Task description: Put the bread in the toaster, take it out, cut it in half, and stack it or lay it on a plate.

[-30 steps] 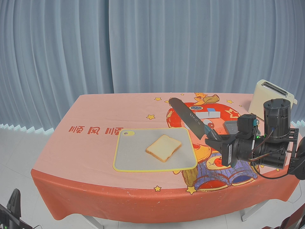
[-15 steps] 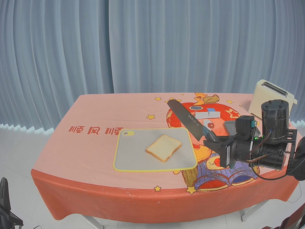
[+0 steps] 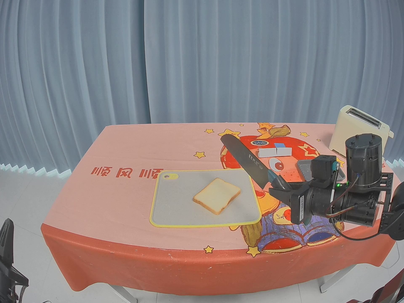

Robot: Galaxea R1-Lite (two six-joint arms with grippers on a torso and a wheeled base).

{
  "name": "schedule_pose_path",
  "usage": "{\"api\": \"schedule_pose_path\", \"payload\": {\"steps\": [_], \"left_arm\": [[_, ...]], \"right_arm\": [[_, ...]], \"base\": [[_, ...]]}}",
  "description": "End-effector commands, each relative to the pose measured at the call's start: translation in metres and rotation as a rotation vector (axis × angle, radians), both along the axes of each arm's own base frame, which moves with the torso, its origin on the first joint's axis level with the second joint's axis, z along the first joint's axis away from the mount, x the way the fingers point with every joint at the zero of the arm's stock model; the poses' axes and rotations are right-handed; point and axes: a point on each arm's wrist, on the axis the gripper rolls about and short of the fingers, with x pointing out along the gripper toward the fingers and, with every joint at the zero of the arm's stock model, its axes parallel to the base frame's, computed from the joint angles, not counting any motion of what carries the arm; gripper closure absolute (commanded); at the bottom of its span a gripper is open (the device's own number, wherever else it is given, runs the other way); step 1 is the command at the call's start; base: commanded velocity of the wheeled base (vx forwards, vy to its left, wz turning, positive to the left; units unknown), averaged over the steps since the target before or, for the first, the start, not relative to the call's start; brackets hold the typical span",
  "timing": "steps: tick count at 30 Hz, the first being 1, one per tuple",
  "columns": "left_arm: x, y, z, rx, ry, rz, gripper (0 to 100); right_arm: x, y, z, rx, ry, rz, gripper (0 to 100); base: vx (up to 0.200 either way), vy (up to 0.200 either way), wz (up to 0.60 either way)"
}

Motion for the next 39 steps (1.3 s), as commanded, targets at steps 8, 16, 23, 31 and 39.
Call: {"api": "schedule_pose_path", "payload": {"steps": [8, 16, 23, 31, 39], "left_arm": [[0.028, -0.003, 0.000, 0.020, 0.169, -0.119, 100], [0.048, -0.008, 0.017, 0.035, 0.217, -0.242, 100], [0.079, -0.021, 0.041, 0.046, 0.242, -0.361, 100], [0.103, -0.037, 0.061, 0.058, 0.219, -0.461, 100], [0.122, -0.052, 0.078, 0.071, 0.201, -0.560, 100]], "right_arm": [[-0.002, -0.001, -0.003, -0.007, 0.009, 0.004, 100], [-0.002, -0.001, -0.006, -0.024, 0.012, 0.011, 100], [-0.001, 0.000, -0.009, -0.030, 0.021, 0.010, 100], [-0.006, 0.004, -0.012, -0.040, 0.029, 0.032, 100], [-0.006, 0.003, -0.013, -0.044, 0.029, 0.029, 100]], "base": [[0.000, 0.000, 0.00], [0.000, 0.000, 0.00], [0.000, 0.000, 0.00], [0.000, 0.000, 0.00], [0.000, 0.000, 0.00]]}}
